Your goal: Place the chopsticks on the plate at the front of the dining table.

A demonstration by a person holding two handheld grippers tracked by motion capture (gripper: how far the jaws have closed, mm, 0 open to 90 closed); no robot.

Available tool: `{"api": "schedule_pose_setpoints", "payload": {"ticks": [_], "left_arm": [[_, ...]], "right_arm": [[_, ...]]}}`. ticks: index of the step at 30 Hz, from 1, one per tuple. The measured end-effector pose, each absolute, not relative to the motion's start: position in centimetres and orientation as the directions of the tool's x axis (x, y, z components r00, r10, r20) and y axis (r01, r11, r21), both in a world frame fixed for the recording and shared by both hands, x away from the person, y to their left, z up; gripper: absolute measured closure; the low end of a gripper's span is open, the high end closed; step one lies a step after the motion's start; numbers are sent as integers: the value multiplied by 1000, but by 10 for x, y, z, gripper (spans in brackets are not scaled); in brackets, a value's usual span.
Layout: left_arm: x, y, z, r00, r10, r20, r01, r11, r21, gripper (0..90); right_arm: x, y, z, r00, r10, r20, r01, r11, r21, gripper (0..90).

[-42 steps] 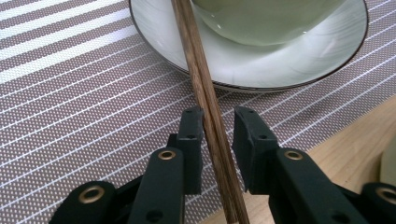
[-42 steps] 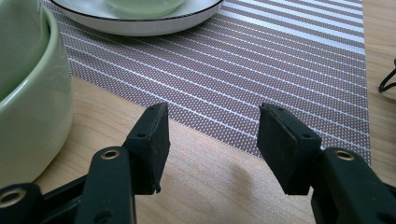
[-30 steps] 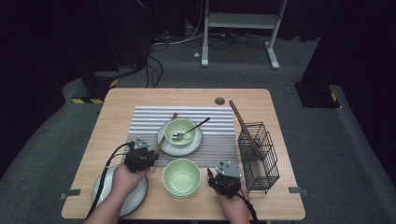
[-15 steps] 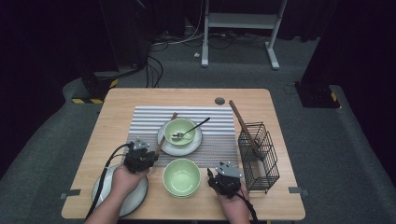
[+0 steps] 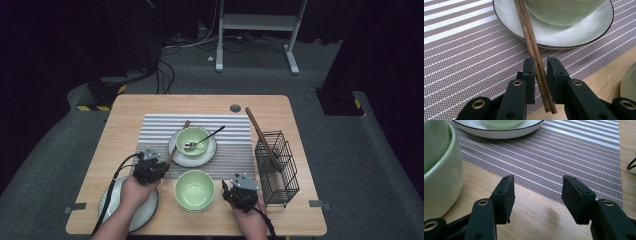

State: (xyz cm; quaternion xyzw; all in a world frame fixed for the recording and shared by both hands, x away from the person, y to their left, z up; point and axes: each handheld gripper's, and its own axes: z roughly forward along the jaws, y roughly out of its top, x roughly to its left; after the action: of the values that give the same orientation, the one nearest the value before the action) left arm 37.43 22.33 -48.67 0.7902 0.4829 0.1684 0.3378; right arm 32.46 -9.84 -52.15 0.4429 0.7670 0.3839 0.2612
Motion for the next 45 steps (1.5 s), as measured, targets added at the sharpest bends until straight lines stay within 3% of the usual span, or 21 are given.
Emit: {"api": "schedule_pose_setpoints", "payload": {"ticks": [19, 25, 45], "left_arm": [[370, 224, -481, 489, 869, -72, 641, -302, 705, 707], [369, 227, -478, 482, 873, -70, 634, -293, 716, 765], [374, 228, -483, 466, 882, -65, 655, -295, 696, 814]], "right_arm": [[325, -98, -521, -471, 880, -59, 482, 312, 819, 443], [325, -98, -521, -472, 879, -63, 480, 316, 818, 443], [325, -98, -521, -472, 880, -60, 482, 314, 818, 443]]}}
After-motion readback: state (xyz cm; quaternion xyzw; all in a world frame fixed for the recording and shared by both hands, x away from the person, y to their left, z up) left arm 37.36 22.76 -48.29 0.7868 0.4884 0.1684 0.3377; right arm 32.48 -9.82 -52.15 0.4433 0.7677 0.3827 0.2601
